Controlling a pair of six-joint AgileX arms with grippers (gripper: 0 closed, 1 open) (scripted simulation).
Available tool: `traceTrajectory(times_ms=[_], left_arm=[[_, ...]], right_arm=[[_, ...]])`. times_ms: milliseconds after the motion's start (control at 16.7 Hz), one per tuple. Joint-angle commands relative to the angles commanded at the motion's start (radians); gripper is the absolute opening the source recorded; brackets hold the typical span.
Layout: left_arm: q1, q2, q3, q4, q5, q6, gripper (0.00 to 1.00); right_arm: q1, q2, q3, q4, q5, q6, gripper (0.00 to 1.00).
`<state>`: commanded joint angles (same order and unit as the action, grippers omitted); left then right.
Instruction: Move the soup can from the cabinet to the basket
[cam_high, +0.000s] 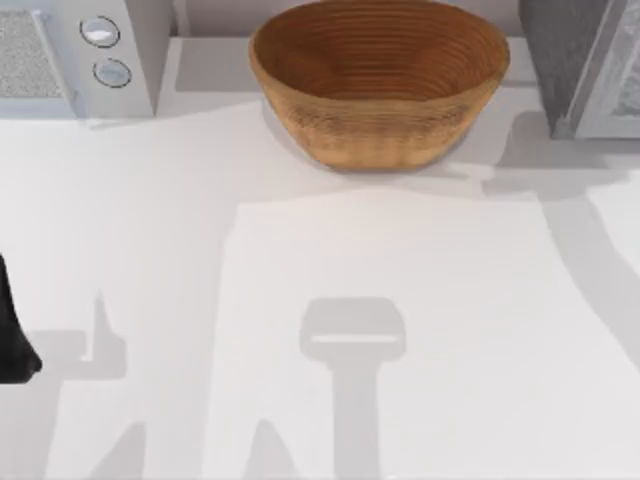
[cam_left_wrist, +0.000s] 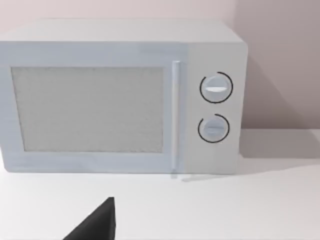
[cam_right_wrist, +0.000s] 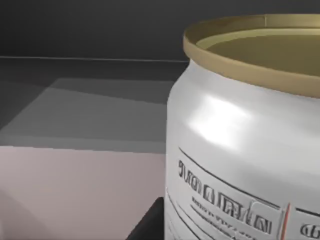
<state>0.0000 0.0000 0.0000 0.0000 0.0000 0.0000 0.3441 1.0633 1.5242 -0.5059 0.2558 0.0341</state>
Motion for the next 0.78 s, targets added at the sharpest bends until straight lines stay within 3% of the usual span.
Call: traceTrajectory(times_ms=[480, 780], left_arm=[[0.0, 0.0, 0.0, 0.0, 0.0, 0.0, 1.0], [0.0, 0.0, 0.0, 0.0, 0.0, 0.0, 1.0]], right_arm=[[-0.215, -0.622, -0.981, 0.287, -0.217, -0.01, 0.0], [-0.309, -0.939, -1.384, 0.443, -0.258, -0.025, 0.0]])
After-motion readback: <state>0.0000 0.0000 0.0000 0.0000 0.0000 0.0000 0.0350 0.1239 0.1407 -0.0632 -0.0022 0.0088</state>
